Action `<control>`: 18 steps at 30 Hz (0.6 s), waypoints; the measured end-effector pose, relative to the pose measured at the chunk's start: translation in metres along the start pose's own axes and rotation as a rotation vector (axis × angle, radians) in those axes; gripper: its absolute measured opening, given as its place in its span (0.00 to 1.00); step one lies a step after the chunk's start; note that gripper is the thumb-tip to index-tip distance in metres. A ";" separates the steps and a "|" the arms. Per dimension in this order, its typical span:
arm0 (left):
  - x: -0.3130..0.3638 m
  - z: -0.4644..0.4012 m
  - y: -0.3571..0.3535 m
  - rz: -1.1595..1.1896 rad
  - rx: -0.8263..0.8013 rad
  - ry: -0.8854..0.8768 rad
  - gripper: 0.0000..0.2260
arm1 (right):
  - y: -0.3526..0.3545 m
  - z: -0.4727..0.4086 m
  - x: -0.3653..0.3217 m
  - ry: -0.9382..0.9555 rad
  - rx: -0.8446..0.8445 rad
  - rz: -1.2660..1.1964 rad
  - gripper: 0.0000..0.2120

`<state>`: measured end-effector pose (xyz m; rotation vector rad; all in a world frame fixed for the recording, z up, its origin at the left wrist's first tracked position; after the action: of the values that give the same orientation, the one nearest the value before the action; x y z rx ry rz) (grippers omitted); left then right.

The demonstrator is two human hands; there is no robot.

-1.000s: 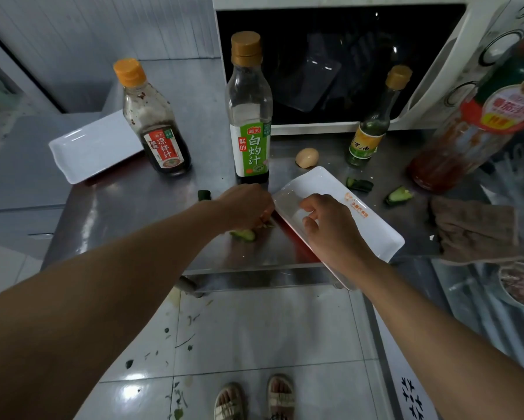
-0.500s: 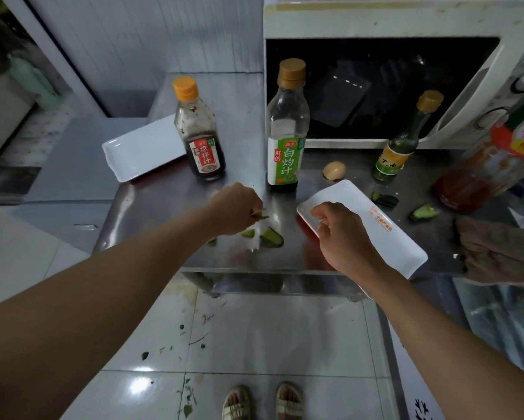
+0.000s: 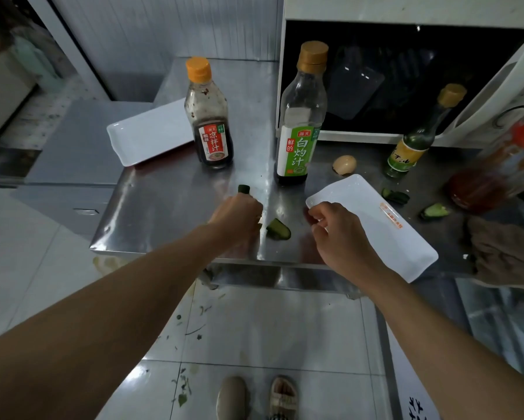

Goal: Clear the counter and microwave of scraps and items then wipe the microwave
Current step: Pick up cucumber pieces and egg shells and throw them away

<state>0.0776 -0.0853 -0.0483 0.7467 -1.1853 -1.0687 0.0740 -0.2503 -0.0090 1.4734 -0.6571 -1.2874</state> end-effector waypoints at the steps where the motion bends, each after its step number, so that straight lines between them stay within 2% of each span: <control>1: 0.000 0.000 0.000 -0.002 -0.001 -0.005 0.07 | -0.002 0.000 0.000 0.000 -0.001 -0.002 0.12; 9: -0.003 0.002 0.002 -0.006 0.004 0.019 0.02 | -0.013 -0.005 -0.006 0.021 -0.022 -0.026 0.13; 18: -0.014 0.007 0.008 0.140 0.060 0.011 0.07 | -0.021 -0.007 -0.016 0.029 -0.048 -0.032 0.14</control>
<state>0.0726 -0.0683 -0.0442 0.7046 -1.2459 -0.9154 0.0718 -0.2272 -0.0229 1.4661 -0.5817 -1.2956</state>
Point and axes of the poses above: each hand's wrist, its own z-axis away from the middle knuckle, its own y-axis out of the back of the hand, x = y × z, the point moved 7 cm from there along -z, towards the middle knuckle, and after that the axes turned 10 degrees about z, right-handed, at the moved point
